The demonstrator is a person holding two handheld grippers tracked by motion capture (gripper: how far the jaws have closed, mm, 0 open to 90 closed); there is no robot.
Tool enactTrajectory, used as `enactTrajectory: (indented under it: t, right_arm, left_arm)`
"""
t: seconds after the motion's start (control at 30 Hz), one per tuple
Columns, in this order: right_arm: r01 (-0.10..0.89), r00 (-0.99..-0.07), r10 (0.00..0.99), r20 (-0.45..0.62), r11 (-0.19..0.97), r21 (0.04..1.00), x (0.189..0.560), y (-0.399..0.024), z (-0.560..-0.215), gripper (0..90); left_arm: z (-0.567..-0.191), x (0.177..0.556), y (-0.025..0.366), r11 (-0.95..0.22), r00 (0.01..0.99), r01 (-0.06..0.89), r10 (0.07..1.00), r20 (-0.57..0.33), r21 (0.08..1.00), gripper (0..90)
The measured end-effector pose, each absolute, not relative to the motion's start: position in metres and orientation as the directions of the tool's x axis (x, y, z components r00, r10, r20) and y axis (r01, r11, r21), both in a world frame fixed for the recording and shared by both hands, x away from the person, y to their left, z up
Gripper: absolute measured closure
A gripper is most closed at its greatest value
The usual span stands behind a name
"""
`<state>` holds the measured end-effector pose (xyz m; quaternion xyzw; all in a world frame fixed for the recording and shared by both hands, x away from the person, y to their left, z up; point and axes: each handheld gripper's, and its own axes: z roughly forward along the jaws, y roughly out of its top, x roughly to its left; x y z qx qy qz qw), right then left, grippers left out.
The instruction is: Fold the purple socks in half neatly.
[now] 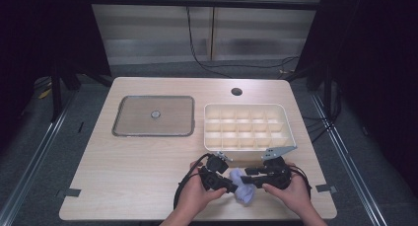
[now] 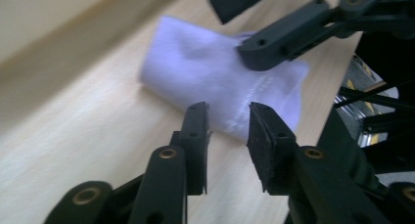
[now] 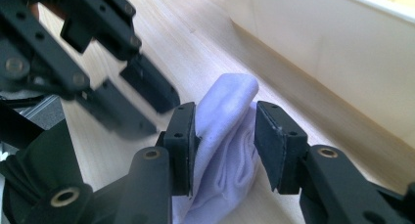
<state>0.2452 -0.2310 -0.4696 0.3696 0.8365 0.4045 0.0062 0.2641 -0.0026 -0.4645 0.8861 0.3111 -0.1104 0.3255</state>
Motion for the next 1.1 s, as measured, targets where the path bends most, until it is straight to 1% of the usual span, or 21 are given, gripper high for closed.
enactTrajectory:
  t: [0.1,0.33,0.57,0.67,0.77,0.8,0.83,0.87,0.97,1.03,1.1]
  right_arm:
    - [0.631,-0.714,0.630,0.304,0.392,0.670,0.246,-0.233,-0.469,58.5]
    - [0.659,-0.693,0.646,0.320,0.388,0.645,0.249,-0.236,-0.471,54.8]
    - [0.689,-0.668,0.659,0.346,0.372,0.622,0.250,-0.239,-0.474,50.2]
    - [0.702,-0.659,0.663,0.355,0.373,0.607,0.251,-0.241,-0.475,48.8]
    - [0.721,-0.647,0.664,0.376,0.371,0.585,0.252,-0.241,-0.476,48.3]
    - [0.722,-0.647,0.664,0.375,0.375,0.582,0.252,-0.240,-0.476,48.2]
    - [0.727,-0.643,0.664,0.381,0.373,0.576,0.252,-0.240,-0.477,48.1]
    - [0.730,-0.641,0.666,0.382,0.376,0.571,0.252,-0.240,-0.478,48.1]
    - [0.741,-0.634,0.665,0.395,0.376,0.556,0.253,-0.240,-0.479,48.3]
    - [0.751,-0.625,0.664,0.410,0.369,0.547,0.254,-0.241,-0.480,48.5]
    - [0.772,-0.604,0.670,0.431,0.357,0.526,0.256,-0.241,-0.480,48.4]
  left_arm:
    - [-0.464,0.267,0.007,-0.584,0.783,0.620,0.495,-0.376,0.523,63.5]
    - [-0.467,0.272,0.026,-0.570,0.789,0.606,0.521,-0.327,0.554,57.5]
    - [-0.474,0.279,0.037,-0.550,0.767,0.625,0.567,-0.302,0.555,54.8]
    - [-0.477,0.281,0.042,-0.553,0.770,0.617,0.572,-0.284,0.559,53.3]
    - [-0.478,0.283,0.046,-0.560,0.779,0.601,0.571,-0.260,0.570,50.2]
    - [-0.479,0.283,0.046,-0.535,0.766,0.610,0.587,-0.262,0.584,48.8]
    - [-0.479,0.284,0.048,-0.553,0.778,0.592,0.581,-0.238,0.587,46.7]
    - [-0.480,0.284,0.048,-0.547,0.778,0.589,0.584,-0.234,0.595,45.0]
    - [-0.483,0.286,0.051,-0.540,0.770,0.593,0.596,-0.226,0.597,43.9]
    - [-0.484,0.286,0.053,-0.549,0.779,0.585,0.587,-0.223,0.597,42.9]
    - [-0.485,0.286,0.053,-0.552,0.779,0.576,0.594,-0.201,0.602,40.8]
